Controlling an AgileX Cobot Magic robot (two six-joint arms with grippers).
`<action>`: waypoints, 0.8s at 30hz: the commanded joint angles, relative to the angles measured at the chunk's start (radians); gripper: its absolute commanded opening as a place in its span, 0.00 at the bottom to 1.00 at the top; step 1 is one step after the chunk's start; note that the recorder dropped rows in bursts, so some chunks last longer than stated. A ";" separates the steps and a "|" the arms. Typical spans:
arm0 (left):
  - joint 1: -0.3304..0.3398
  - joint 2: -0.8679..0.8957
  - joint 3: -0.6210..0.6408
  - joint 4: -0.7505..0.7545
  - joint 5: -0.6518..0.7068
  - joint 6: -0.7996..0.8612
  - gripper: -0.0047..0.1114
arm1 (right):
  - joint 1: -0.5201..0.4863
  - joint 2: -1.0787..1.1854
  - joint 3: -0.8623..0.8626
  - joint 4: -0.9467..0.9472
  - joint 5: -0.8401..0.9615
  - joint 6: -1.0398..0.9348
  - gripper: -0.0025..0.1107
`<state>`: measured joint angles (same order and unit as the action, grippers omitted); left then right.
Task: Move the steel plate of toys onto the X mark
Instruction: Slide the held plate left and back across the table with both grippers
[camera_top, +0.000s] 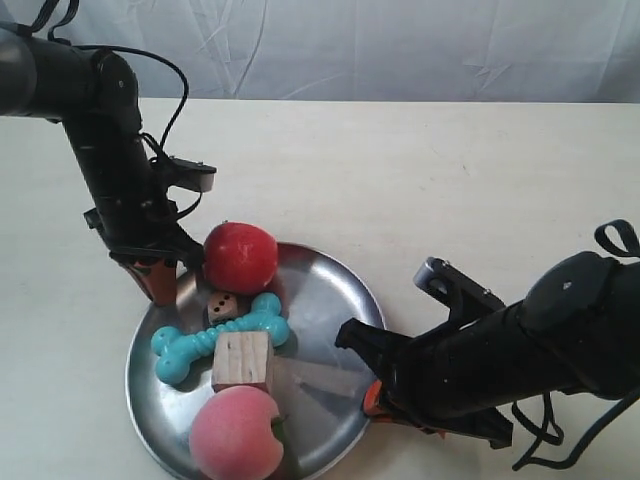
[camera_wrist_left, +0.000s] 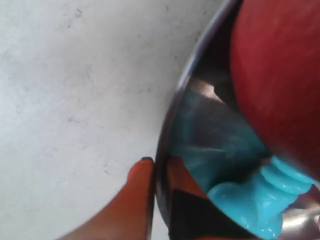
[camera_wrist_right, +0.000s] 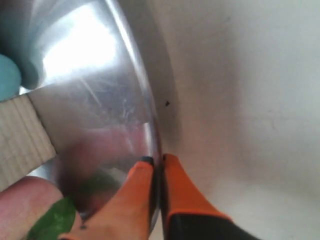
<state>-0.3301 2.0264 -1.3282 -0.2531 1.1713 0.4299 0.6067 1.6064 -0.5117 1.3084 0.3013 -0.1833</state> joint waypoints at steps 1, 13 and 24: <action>-0.031 -0.014 -0.031 -0.104 0.050 -0.026 0.04 | -0.001 -0.019 -0.023 0.015 0.021 -0.026 0.02; -0.071 0.004 -0.051 0.018 0.050 -0.095 0.04 | -0.049 0.046 -0.105 -0.001 0.138 -0.016 0.02; -0.071 0.067 -0.077 0.018 0.050 -0.100 0.04 | -0.061 0.130 -0.105 0.015 0.203 -0.023 0.02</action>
<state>-0.3791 2.0969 -1.3999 -0.1235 1.1941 0.3517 0.5593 1.7360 -0.5967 1.2974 0.4813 -0.1790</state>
